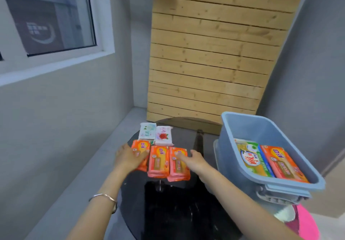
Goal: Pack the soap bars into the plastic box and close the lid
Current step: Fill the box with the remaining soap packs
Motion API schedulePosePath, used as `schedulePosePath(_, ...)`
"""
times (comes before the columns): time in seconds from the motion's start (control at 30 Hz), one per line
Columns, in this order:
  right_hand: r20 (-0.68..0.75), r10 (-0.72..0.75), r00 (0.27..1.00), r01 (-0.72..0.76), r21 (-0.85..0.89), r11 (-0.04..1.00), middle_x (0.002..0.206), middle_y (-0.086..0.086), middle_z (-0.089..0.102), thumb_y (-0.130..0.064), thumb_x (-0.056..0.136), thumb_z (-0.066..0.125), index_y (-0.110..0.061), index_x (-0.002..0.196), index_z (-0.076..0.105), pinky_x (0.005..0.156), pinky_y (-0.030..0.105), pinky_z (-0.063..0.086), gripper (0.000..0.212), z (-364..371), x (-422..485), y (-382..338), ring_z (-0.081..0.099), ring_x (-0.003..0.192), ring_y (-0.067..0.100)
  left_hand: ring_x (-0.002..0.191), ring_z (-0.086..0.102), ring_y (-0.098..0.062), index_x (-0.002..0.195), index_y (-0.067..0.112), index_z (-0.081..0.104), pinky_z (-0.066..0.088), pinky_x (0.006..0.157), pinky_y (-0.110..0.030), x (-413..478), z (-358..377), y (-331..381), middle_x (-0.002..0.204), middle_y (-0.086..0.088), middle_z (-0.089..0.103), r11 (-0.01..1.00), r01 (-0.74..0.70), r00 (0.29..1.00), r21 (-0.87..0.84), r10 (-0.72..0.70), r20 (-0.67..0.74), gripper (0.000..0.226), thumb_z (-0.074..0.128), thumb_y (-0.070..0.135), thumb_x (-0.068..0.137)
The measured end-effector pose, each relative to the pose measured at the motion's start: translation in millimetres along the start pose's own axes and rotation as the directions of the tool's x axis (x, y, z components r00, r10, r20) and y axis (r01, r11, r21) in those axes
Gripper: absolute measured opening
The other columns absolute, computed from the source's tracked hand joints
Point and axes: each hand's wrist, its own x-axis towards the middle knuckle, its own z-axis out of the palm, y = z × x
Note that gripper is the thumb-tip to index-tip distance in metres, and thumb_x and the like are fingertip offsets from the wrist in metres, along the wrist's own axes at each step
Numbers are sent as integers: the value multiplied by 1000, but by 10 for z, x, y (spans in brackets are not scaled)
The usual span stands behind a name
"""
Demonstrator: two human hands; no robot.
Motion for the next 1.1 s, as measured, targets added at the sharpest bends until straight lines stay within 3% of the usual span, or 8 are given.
schedulePosePath(0.1,-46,106,993,-107,-16,994,147,13,38,-57,78,62,-5,140,38,105,37,38,84,119,63,138,45,130,29,107,60,-31,105,10,64,45,96,-39,-104,25,-28,112,-13,68,1000,-6,1000,20,7,-15,62,59,62,74)
schedulePosePath(0.17,-60,90,994,-93,-66,993,137,7,51,-71,67,58,-24,106,63,108,41,37,62,201,179,264,49,126,28,103,62,-30,96,14,65,46,93,-38,-149,63,-24,106,-11,70,999,-40,998,-9,40,-38,44,62,54,78)
schedulePosePath(0.27,-115,24,993,-29,-36,999,108,-1,68,-72,60,58,-31,77,63,102,46,44,45,290,427,460,59,112,24,103,58,-28,98,16,50,46,84,-37,-206,98,8,107,-9,66,990,-31,997,-138,20,-80,39,67,44,77)
schedulePosePath(0.37,-111,-4,994,17,116,993,103,-1,66,-37,86,61,-23,103,57,85,34,53,21,298,189,287,64,98,17,86,62,-21,102,17,38,48,67,-31,-233,92,76,105,-7,65,961,-47,997,-273,31,-64,32,62,31,86)
schedulePosePath(0.5,-120,8,993,25,270,963,103,1,61,-14,90,60,-15,126,44,58,20,47,40,213,162,237,62,83,13,86,67,-24,115,15,35,55,77,-41,-233,18,104,112,-9,64,898,28,999,-439,-35,-8,42,64,20,85)
schedulePosePath(0.63,-109,16,994,16,285,959,121,11,60,-9,85,66,-18,140,29,55,22,47,68,99,106,178,61,76,13,96,66,-29,139,16,26,53,87,-46,-266,-77,188,118,-11,61,829,42,999,-558,-36,22,71,68,14,82)
schedulePosePath(0.8,-145,-174,974,207,255,945,103,2,59,-9,82,69,-25,144,25,60,24,52,78,-187,-85,-137,63,89,19,87,65,-20,140,16,35,50,92,-42,-357,-203,536,103,-3,63,678,16,998,-735,39,58,68,69,20,82)
schedulePosePath(1.1,-327,-287,900,408,401,820,102,5,67,-10,77,74,-17,130,44,58,26,48,61,-1536,-419,-478,65,76,18,75,68,-17,119,11,56,58,64,-27,-516,-155,1580,91,-6,71,577,89,928,-812,248,279,43,70,24,80)
